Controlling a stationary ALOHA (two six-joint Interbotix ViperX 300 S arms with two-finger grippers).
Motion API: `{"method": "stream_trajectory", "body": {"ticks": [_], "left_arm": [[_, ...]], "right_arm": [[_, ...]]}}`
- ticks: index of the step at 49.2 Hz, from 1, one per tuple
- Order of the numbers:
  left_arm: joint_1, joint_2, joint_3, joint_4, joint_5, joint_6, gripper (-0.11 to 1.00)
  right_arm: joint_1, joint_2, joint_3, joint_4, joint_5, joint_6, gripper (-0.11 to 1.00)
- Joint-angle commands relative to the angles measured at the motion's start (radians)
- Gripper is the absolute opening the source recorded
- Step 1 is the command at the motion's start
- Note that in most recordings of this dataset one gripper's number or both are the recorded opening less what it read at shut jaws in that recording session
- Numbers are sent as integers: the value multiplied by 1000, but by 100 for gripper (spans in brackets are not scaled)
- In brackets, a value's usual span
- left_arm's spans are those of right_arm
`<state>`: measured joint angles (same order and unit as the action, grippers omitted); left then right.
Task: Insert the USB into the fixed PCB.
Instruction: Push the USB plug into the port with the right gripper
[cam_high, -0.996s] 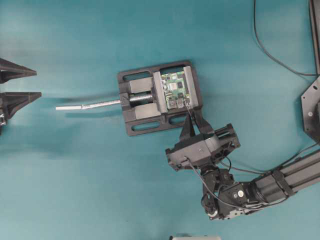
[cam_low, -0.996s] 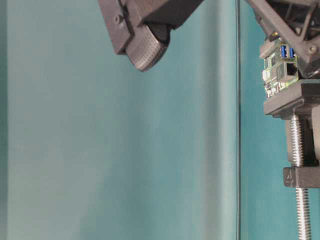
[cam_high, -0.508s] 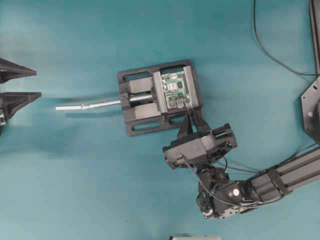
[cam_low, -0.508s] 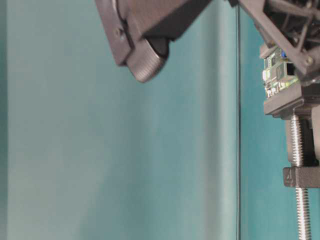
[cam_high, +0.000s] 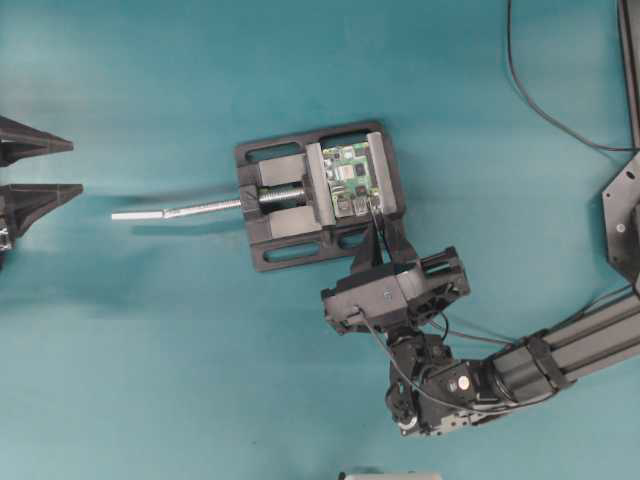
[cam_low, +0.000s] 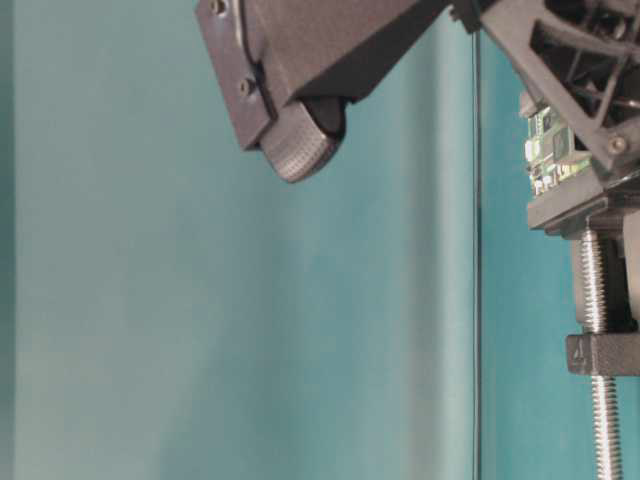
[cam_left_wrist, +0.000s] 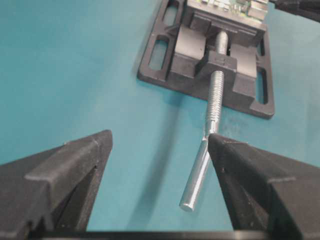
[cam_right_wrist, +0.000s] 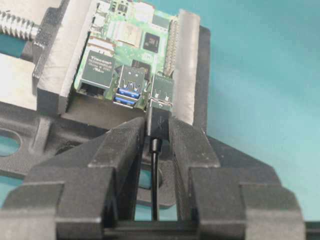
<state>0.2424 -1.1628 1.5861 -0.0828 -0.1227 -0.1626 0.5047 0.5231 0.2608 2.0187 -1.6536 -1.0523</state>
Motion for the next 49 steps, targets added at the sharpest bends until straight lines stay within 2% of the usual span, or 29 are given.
{"method": "stream_trajectory", "body": {"ticks": [1, 49], "left_arm": [[2, 8, -12, 5, -5, -11, 93], [0, 8, -12, 5, -5, -11, 93]], "right_arm": [[-43, -9, -18, -6, -9, 5, 21], [-107, -2, -40, -6, -12, -2, 21]]}}
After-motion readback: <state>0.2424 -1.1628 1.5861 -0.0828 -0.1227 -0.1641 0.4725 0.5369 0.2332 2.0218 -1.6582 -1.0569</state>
